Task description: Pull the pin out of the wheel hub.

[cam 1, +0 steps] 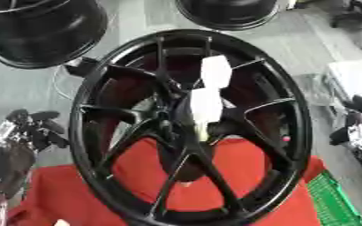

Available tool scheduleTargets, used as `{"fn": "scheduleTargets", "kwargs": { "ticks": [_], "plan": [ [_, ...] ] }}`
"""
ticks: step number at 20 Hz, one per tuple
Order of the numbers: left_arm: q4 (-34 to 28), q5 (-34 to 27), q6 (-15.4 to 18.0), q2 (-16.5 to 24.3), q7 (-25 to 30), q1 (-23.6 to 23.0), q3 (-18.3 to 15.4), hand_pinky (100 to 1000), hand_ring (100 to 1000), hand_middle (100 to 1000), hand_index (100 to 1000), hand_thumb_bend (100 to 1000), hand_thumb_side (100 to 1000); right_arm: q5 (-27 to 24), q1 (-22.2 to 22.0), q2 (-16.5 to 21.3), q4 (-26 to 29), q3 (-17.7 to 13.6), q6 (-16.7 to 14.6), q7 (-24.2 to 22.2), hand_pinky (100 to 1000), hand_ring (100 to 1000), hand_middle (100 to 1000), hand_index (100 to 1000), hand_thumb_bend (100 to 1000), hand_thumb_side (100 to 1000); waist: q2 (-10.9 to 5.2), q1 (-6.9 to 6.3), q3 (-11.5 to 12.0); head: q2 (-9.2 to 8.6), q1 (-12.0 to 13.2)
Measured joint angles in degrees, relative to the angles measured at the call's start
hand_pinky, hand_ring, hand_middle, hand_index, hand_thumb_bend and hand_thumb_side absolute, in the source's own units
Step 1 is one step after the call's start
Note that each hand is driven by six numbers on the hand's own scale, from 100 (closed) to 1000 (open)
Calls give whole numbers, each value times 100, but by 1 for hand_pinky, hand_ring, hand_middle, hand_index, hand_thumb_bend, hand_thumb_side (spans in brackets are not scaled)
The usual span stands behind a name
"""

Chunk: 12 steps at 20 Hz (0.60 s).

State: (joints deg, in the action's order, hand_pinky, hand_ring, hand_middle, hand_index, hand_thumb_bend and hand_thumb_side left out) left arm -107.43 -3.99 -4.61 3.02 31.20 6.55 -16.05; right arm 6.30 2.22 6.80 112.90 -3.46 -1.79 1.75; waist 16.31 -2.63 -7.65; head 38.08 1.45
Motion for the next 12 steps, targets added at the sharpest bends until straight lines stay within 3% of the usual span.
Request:
{"fn": "scheduleTargets", "kwargs": {
  "ticks": [5,12],
  "plan": [
    [0,1,-3,0,3,-1,1,637,469,534,778,151,964,25,-20,173,0,-4,-74,20,451,479,821,872,100,470,-2,35,21,1,-8],
    [0,26,-28,62,28,-15,12,640,478,543,777,152,964,299,192,970,1,46,-545,25,460,482,831,879,100,470,-33,211,68,2,-43]
  ]
}}
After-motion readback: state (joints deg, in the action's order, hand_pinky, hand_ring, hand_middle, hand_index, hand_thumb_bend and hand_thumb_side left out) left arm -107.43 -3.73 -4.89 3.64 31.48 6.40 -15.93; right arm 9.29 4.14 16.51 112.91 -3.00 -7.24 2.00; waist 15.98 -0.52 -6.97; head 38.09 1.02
